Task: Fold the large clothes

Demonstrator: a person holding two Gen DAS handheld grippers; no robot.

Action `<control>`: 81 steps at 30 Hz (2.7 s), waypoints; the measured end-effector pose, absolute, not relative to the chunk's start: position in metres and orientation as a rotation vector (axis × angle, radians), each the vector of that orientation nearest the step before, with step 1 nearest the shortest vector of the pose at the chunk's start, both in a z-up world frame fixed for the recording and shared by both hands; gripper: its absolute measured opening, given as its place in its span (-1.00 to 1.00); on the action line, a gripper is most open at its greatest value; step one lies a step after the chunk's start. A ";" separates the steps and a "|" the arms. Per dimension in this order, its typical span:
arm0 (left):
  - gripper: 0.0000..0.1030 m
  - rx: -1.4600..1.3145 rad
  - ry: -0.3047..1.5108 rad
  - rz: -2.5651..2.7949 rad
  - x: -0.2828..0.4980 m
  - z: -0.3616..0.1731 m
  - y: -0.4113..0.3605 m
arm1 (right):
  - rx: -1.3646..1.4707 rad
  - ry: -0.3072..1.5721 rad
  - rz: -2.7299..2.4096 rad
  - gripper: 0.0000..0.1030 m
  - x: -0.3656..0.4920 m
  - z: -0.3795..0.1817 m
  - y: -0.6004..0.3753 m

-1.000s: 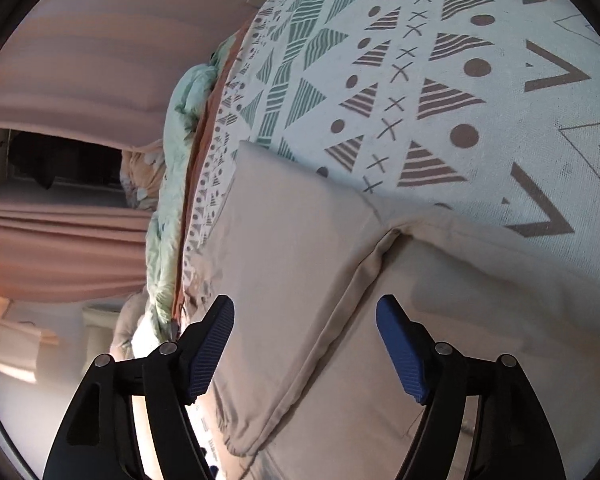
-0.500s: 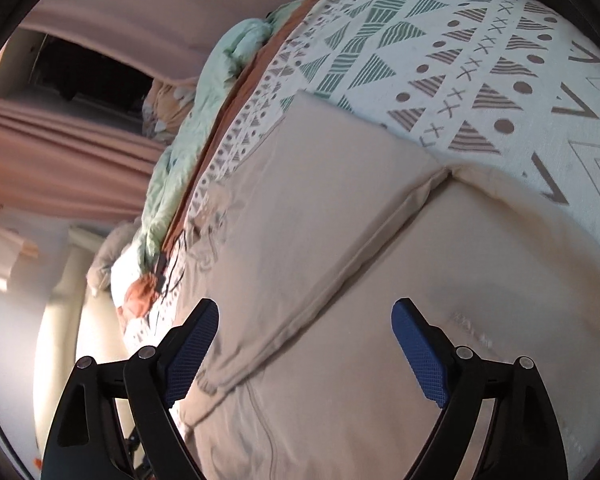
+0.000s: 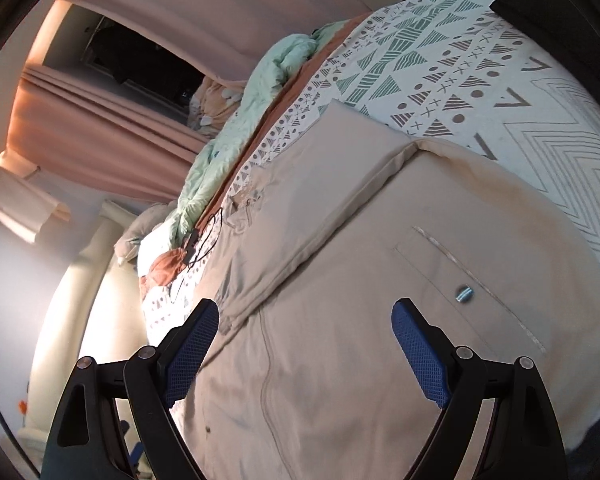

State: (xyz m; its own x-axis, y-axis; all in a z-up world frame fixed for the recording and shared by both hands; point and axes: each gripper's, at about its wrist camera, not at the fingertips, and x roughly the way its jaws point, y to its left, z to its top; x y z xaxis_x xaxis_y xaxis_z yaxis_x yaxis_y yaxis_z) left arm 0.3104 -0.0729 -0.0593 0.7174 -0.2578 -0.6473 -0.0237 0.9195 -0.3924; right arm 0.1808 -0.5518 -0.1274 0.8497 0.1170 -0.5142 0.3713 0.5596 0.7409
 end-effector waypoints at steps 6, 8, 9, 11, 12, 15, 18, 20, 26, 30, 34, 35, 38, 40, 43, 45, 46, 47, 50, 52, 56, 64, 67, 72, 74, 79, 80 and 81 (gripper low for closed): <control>0.75 -0.449 0.779 -0.113 0.269 -0.069 -0.040 | 0.995 0.521 -0.148 0.73 0.131 -0.129 -0.548; 0.75 -0.466 0.785 -0.095 0.256 -0.073 -0.028 | 1.004 0.515 -0.144 0.73 0.116 -0.129 -0.548; 0.75 -0.475 0.786 -0.088 0.249 -0.074 -0.022 | 1.008 0.511 -0.138 0.73 0.109 -0.129 -0.548; 0.75 -0.492 0.790 -0.086 0.236 -0.077 -0.011 | 1.010 0.502 -0.139 0.73 0.093 -0.127 -0.547; 0.75 -0.502 0.793 -0.086 0.229 -0.079 -0.005 | 1.007 0.499 -0.144 0.73 0.085 -0.126 -0.547; 0.75 -0.526 0.796 -0.088 0.210 -0.081 0.011 | 0.994 0.497 -0.151 0.73 0.062 -0.124 -0.547; 0.75 -0.530 0.789 -0.097 0.192 -0.080 0.026 | 0.972 0.501 -0.148 0.73 0.038 -0.123 -0.548; 0.75 -0.517 0.781 -0.103 0.181 -0.077 0.034 | 0.948 0.505 -0.152 0.73 0.022 -0.122 -0.549; 0.75 -0.535 0.776 -0.131 0.152 -0.077 0.061 | 0.912 0.496 -0.178 0.73 -0.026 -0.114 -0.554; 0.75 -0.549 0.784 -0.150 0.137 -0.081 0.074 | 0.882 0.509 -0.175 0.73 -0.048 -0.107 -0.560; 0.75 -0.567 0.790 -0.169 0.129 -0.085 0.084 | 0.858 0.517 -0.179 0.71 -0.061 -0.106 -0.567; 0.75 -0.568 0.791 -0.171 0.129 -0.086 0.085 | 0.860 0.516 -0.186 0.69 -0.065 -0.108 -0.571; 0.64 -0.564 0.804 -0.164 0.128 -0.088 0.087 | 0.886 0.513 -0.189 0.57 -0.075 -0.118 -0.581; 0.59 -0.559 0.814 -0.167 0.129 -0.088 0.087 | 0.901 0.528 -0.183 0.52 -0.076 -0.125 -0.587; 0.58 -0.551 0.813 -0.189 0.133 -0.087 0.088 | 0.895 0.547 -0.176 0.50 -0.072 -0.135 -0.590; 0.54 -0.548 0.800 -0.183 0.138 -0.088 0.088 | 0.908 0.569 -0.164 0.40 -0.062 -0.148 -0.592; 0.50 -0.553 0.804 -0.177 0.141 -0.091 0.088 | 0.922 0.578 -0.157 0.37 -0.058 -0.153 -0.594; 0.37 -0.564 0.816 -0.181 0.145 -0.096 0.087 | 0.936 0.595 -0.146 0.33 -0.052 -0.160 -0.594; 0.24 -0.582 0.866 -0.198 0.157 -0.114 0.081 | 0.942 0.620 -0.119 0.28 -0.035 -0.175 -0.594; 0.19 -0.573 0.894 -0.194 0.166 -0.124 0.077 | 0.961 0.628 -0.108 0.27 -0.026 -0.184 -0.596; 0.07 -0.603 0.941 -0.215 0.184 -0.143 0.073 | 0.976 0.664 -0.087 0.22 0.000 -0.200 -0.595; 0.07 -0.627 0.995 -0.233 0.218 -0.166 0.060 | 1.004 0.708 -0.094 0.20 0.038 -0.225 -0.602; 0.07 -0.633 1.020 -0.228 0.234 -0.174 0.053 | 1.021 0.725 -0.103 0.21 0.046 -0.234 -0.608; 0.07 -0.638 1.059 -0.211 0.259 -0.186 0.046 | 1.052 0.710 -0.058 0.21 0.059 -0.239 -0.612; 0.07 -0.643 1.063 -0.211 0.267 -0.189 0.043 | 1.072 0.707 -0.035 0.21 0.065 -0.241 -0.611; 0.07 -0.673 1.070 -0.232 0.283 -0.194 0.037 | 1.078 0.711 -0.016 0.21 0.082 -0.242 -0.607; 0.07 -0.689 1.074 -0.244 0.285 -0.195 0.036 | 1.090 0.705 -0.011 0.21 0.085 -0.243 -0.608; 0.07 -0.708 1.078 -0.255 0.288 -0.197 0.035 | 1.107 0.694 0.000 0.21 0.087 -0.244 -0.609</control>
State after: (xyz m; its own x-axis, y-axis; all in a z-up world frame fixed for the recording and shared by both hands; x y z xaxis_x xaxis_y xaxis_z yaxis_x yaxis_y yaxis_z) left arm 0.2880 0.0349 -0.1971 0.4698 -0.5173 -0.7153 -0.1421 0.7555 -0.6396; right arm 0.0866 -0.6088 -0.2440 0.7913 0.3324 -0.5132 0.3330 0.4697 0.8176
